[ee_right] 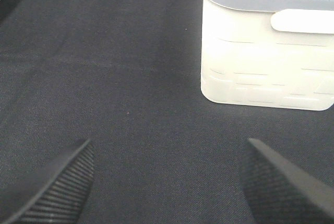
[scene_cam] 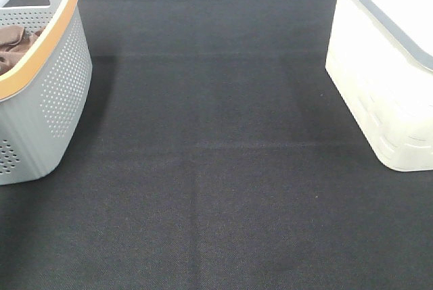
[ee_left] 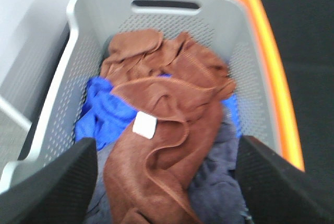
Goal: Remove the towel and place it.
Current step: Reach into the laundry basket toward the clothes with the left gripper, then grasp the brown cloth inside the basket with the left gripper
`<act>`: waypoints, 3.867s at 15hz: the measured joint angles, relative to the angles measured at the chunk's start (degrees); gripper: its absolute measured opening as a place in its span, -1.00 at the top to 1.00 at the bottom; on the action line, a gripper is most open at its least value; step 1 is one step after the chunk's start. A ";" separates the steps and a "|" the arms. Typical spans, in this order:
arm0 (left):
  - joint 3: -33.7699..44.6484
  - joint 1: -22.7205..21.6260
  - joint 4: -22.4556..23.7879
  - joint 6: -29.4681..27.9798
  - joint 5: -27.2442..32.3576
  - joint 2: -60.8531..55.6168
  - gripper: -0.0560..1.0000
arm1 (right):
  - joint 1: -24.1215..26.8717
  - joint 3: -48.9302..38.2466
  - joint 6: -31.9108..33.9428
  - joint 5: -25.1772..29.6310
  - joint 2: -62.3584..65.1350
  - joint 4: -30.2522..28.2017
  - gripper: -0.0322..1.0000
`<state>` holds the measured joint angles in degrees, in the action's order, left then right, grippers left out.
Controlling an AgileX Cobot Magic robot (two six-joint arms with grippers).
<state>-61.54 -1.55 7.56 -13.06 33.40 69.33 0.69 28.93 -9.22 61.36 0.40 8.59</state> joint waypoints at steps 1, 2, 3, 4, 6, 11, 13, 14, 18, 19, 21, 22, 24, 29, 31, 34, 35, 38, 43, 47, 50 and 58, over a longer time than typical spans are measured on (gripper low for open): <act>-1.32 -0.69 1.03 -2.35 0.92 3.15 -0.45 | 0.00 0.00 0.00 0.00 0.00 0.00 -0.49; -2.52 -2.06 1.49 -3.50 2.01 6.59 -0.45 | 0.00 0.00 0.00 0.00 0.00 0.00 -0.49; -4.70 -4.41 1.83 -4.18 3.90 11.29 -0.44 | 0.00 0.00 0.00 0.00 0.00 0.00 -0.49; -7.10 -6.02 1.89 -4.24 5.84 14.61 -0.39 | 0.00 0.00 0.00 0.00 0.00 0.00 -0.49; -12.38 -8.31 0.23 -4.24 10.54 20.00 -0.35 | 0.00 0.00 0.00 0.00 0.00 0.00 -0.49; -22.57 -12.66 -11.46 -4.30 16.50 31.80 -0.34 | 0.00 0.00 0.00 0.00 0.00 0.00 -0.49; -24.01 -12.78 -13.46 -4.30 16.73 33.46 -0.34 | 0.00 0.00 0.00 0.00 0.00 0.00 -0.49; -25.73 -12.78 -15.53 -4.53 16.79 35.75 -0.34 | 0.00 0.00 0.00 0.00 0.00 0.00 -0.49; -29.62 -12.78 -18.22 -6.99 16.84 41.25 -0.34 | 0.00 0.00 0.00 0.00 0.00 0.00 -0.49; -30.48 -12.78 -18.56 -6.99 16.84 42.34 -0.34 | 0.00 0.00 0.00 0.00 0.00 0.00 -0.49; -30.94 -12.78 -19.42 -6.99 16.27 44.40 -0.34 | 0.00 0.00 0.00 0.00 0.00 0.00 -0.49; -31.17 -12.78 -20.11 -6.99 15.87 45.15 -0.34 | 0.00 0.00 0.00 0.00 0.00 0.00 -0.49; -31.86 -12.78 -20.74 -6.99 14.55 46.29 -0.34 | 0.00 0.00 0.00 0.00 0.00 0.00 -0.49; -31.91 -12.78 -21.20 -6.99 12.61 48.19 -0.34 | 0.00 0.00 0.00 0.00 0.00 0.00 -0.49; -31.91 -12.78 -21.60 -6.99 11.69 48.93 -0.33 | 0.00 0.00 0.00 0.00 0.00 0.00 -0.49; -31.91 -12.78 -21.72 -6.99 8.88 49.16 -0.27 | 0.00 0.00 0.00 0.00 0.00 0.00 -0.49; -31.91 -12.78 -21.77 -6.99 8.48 49.16 -0.20 | 0.00 0.00 0.00 0.00 0.00 0.00 -0.49; -31.91 -12.78 -21.83 -6.99 8.42 49.16 0.02 | 0.00 0.00 0.00 0.00 0.00 0.00 -0.49; -31.91 -12.78 -21.83 -6.53 8.42 49.16 0.48 | 0.00 0.00 0.00 0.00 0.00 0.00 -0.49; -31.91 -12.78 -21.83 -4.70 8.37 49.16 0.89 | 0.00 0.00 0.00 0.00 0.00 0.00 -0.49; -31.91 -12.78 -22.06 -3.55 8.25 49.16 0.89 | 0.00 0.00 0.00 0.00 0.00 0.00 -0.49; -39.19 -12.78 -26.87 3.72 8.54 43.32 0.89 | 0.00 0.00 0.00 0.00 0.00 0.00 -0.49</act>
<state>-100.73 -14.32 -19.31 -9.34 41.94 112.64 0.69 28.93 -9.22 61.36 0.40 8.59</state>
